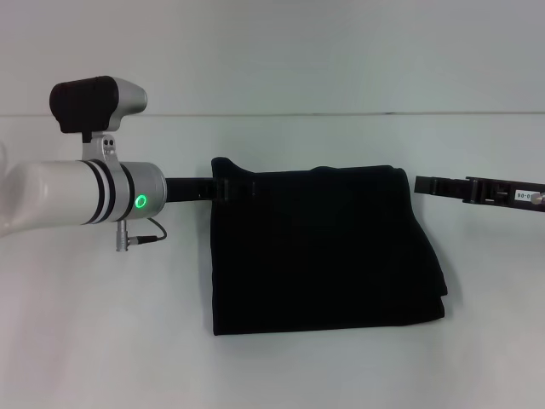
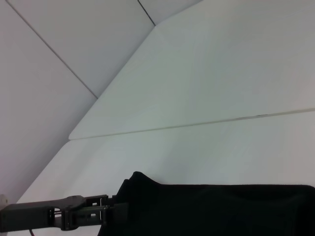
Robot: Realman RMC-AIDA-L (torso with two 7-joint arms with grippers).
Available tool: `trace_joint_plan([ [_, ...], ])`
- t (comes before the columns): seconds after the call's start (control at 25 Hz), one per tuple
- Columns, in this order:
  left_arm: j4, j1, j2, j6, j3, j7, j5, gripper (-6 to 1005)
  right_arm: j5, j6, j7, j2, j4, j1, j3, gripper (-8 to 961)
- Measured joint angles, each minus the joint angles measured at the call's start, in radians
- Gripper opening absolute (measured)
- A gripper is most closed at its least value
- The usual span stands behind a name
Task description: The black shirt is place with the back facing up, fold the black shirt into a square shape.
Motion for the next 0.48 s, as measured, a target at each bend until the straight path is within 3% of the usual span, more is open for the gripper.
trace_joint_plan([
  [0.16,0.007,0.006,-0.003,-0.002,0.003,0.033,-0.004,890,0.0,0.009,-0.003,0.0,0.002,0.001,0.0,453],
  [0.48,0.01,0.002,-0.004,-0.002,0.004,0.034,-0.004,475,0.0,0.036,-0.012,0.004,0.007,-0.002,-0.001,462],
])
